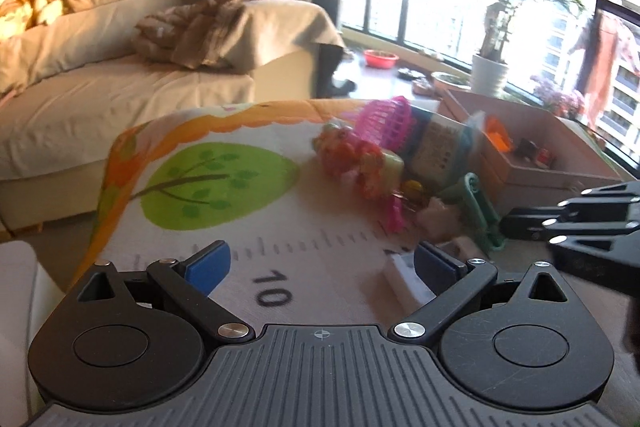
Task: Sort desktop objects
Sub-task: 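Grasp the teal key-shaped toy with the right gripper while the left grasps the white battery charger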
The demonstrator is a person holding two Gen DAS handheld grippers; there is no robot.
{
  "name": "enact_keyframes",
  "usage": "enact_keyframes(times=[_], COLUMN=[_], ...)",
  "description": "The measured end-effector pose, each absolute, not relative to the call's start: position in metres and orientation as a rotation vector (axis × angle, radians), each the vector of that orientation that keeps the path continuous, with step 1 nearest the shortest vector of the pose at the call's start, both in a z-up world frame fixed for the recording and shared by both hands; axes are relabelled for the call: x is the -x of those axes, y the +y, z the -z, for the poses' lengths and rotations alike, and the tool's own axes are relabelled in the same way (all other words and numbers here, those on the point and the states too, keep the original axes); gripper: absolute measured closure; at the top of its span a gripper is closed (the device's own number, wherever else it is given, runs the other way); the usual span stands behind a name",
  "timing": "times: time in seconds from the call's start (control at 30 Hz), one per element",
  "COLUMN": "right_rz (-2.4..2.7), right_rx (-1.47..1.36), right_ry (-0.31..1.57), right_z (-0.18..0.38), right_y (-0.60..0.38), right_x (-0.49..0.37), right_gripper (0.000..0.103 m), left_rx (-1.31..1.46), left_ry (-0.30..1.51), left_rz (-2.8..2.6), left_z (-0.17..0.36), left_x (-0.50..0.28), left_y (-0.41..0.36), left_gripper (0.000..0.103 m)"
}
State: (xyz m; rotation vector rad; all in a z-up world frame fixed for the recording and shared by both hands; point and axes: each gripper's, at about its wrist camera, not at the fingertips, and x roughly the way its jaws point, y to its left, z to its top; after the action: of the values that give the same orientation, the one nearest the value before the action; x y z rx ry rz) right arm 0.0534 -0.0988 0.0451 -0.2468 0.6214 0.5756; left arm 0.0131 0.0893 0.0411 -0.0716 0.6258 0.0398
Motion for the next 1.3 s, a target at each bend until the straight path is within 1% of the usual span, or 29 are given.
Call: enact_keyframes(times=[0.2,0.4,0.47,0.5,0.53,0.57,0.6,0.63,0.67,0.7,0.87,0.97,1.03,1.07,1.23,1.27,1.3], right_rz=[-0.535,-0.444,-0.433,-0.427,-0.425,-0.424,-0.427,-0.435,-0.442,-0.452,-0.505,-0.55,-0.591,-0.616,-0.639,-0.63,-0.62], right_rx=[0.231,0.164,0.136,0.123,0.116,0.114,0.115,0.122,0.134,0.148,0.223,0.246,0.258,0.262,0.28,0.272,0.264], right_ry=[0.645,0.662,0.659,0.655,0.651,0.648,0.644,0.636,0.626,0.619,0.619,0.627,0.629,0.635,0.675,0.685,0.699], right_z=[-0.056,-0.054,-0.053,-0.053,-0.052,-0.051,-0.05,-0.049,-0.048,-0.047,-0.039,-0.038,-0.038,-0.038,-0.03,-0.027,-0.025], right_y=[-0.16,-0.213,-0.223,-0.225,-0.227,-0.227,-0.227,-0.225,-0.222,-0.219,-0.199,-0.191,-0.188,-0.186,-0.174,-0.173,-0.172], right_x=[-0.029,-0.011,-0.009,-0.008,-0.009,-0.009,-0.01,-0.01,-0.009,-0.009,-0.015,-0.015,-0.013,-0.012,-0.016,-0.019,-0.022], right_gripper=[0.095,0.093,0.086,0.077,0.067,0.061,0.051,0.047,0.046,0.045,0.041,0.036,0.032,0.031,0.032,0.035,0.048], left_rx=[0.04,0.018,0.019,0.024,0.029,0.03,0.029,0.026,0.02,0.009,-0.05,-0.103,-0.129,-0.131,-0.085,-0.084,-0.087], left_ry=[0.692,0.763,0.777,0.788,0.796,0.799,0.796,0.791,0.789,0.785,0.78,0.781,0.778,0.778,0.791,0.793,0.794], left_rz=[0.119,0.114,0.089,0.075,0.063,0.051,0.04,0.035,0.033,0.035,0.146,0.218,0.221,0.209,0.18,0.172,0.167], left_z=[-0.032,-0.02,-0.017,-0.015,-0.015,-0.014,-0.013,-0.012,-0.012,-0.012,-0.015,-0.017,-0.018,-0.019,-0.019,-0.019,-0.018], left_x=[-0.016,-0.04,-0.05,-0.054,-0.058,-0.059,-0.06,-0.059,-0.058,-0.056,-0.034,-0.019,-0.011,-0.009,-0.015,-0.017,-0.019], left_y=[0.05,0.015,0.009,0.008,0.008,0.008,0.009,0.01,0.011,0.013,0.021,0.022,0.022,0.022,0.023,0.021,0.02], left_gripper=[0.001,0.001,0.001,0.001,0.001,0.002,0.002,0.004,0.013,0.016,0.018,0.019,0.012,0.007,0.007,0.007,0.007])
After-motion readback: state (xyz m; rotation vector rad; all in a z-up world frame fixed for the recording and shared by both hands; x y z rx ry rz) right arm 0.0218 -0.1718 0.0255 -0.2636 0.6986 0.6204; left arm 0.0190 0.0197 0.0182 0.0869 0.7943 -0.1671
